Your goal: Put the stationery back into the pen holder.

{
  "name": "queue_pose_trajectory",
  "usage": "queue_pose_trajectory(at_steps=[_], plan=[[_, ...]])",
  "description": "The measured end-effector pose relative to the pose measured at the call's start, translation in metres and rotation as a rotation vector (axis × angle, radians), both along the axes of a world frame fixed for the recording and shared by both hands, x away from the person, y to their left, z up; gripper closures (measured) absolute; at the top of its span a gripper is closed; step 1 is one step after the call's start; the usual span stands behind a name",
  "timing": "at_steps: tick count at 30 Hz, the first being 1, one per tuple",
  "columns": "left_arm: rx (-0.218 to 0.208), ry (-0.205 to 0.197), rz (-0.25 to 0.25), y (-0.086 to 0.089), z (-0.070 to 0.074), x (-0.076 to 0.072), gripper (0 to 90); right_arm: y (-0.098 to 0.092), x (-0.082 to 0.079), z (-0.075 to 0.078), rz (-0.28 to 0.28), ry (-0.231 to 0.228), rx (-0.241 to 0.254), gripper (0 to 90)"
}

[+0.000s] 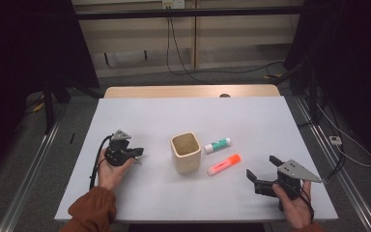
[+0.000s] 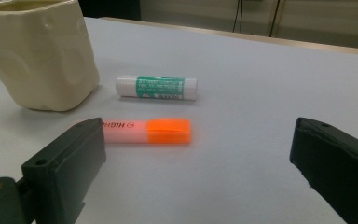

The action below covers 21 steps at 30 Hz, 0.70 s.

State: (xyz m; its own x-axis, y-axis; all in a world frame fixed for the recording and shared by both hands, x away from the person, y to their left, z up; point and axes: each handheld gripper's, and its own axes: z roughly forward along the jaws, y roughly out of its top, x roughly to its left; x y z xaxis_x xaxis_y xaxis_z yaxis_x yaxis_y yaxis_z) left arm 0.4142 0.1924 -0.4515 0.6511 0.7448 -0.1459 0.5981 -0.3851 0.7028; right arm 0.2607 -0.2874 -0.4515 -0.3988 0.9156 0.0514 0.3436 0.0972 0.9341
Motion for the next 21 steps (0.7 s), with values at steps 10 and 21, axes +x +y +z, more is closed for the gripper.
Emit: queue_pose_trajectory(at_steps=[10, 21], plan=[[0.01, 0.038, -0.004, -0.001, -0.0071, 0.0017, 90.0, 0.0004, -0.0013, 0.0004, 0.005, -0.002, -0.004, 3.3], [0.001, 0.06, -0.012, 0.0053, -0.0065, -0.002, 90.0, 0.0006, -0.0013, 0.0005, 0.006, -0.003, -0.005, 3.3]])
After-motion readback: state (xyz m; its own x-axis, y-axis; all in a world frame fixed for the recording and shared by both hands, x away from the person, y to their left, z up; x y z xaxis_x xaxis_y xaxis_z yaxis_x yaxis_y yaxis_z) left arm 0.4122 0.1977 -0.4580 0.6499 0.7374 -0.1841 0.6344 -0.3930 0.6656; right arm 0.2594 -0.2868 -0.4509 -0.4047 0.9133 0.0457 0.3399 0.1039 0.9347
